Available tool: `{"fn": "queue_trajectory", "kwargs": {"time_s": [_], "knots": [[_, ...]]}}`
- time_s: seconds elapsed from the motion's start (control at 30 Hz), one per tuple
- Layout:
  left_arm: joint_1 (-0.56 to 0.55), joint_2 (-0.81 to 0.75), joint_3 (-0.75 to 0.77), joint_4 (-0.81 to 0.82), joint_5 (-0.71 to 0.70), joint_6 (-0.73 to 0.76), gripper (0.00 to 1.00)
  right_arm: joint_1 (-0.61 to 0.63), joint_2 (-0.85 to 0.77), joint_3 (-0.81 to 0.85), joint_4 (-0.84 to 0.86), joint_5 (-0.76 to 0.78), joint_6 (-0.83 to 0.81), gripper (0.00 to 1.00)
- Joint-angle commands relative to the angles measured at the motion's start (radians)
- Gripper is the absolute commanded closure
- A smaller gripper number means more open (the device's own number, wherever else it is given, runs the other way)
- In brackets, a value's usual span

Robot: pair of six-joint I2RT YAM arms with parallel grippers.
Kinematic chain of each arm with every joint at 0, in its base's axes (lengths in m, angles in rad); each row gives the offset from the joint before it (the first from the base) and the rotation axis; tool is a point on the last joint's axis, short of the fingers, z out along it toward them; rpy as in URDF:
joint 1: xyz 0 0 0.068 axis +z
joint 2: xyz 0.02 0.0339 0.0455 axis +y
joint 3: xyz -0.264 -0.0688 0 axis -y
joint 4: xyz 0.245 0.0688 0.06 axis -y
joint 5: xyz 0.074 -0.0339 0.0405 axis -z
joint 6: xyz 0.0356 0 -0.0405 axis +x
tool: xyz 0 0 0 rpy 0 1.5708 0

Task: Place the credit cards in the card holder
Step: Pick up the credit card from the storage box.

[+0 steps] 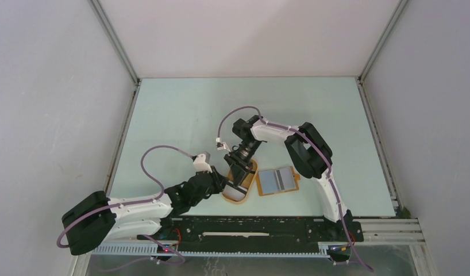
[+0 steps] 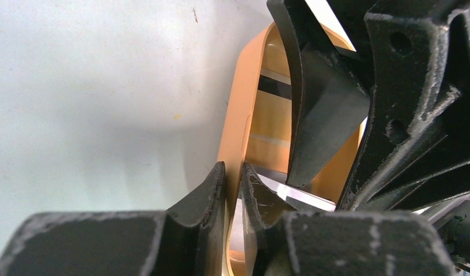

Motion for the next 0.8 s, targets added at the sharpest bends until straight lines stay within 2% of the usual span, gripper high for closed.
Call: {"fn": "queue_trajectory", "kwargs": {"time_s": [0.0, 0.07, 0.2, 0.37, 0.6, 0.77], "knots": [[0.004, -0.037, 0.028, 0.065, -0.008, -0.008, 0.8, 0.017, 0.0, 0.026, 0.007, -0.009, 0.033, 0.43], [0.004, -0.045, 0.025, 0.072, 0.001, -0.004, 0.78, 0.014, 0.0, 0.019, 0.016, -0.006, 0.041, 0.43], [0.004, -0.07, 0.014, 0.071, 0.005, 0.0, 0.67, 0.012, 0.001, 0.014, 0.028, 0.0, 0.049, 0.43], [0.004, -0.132, 0.008, 0.004, -0.014, 0.001, 0.58, 0.013, 0.008, 0.009, 0.039, 0.006, 0.058, 0.44], [0.004, -0.277, 0.002, -0.195, 0.02, -0.039, 0.58, 0.014, 0.013, 0.005, 0.053, 0.021, 0.067, 0.44], [0.004, -0.388, -0.011, -0.368, 0.099, -0.096, 0.69, 0.014, -0.024, -0.014, 0.109, 0.092, 0.093, 0.44]]}}
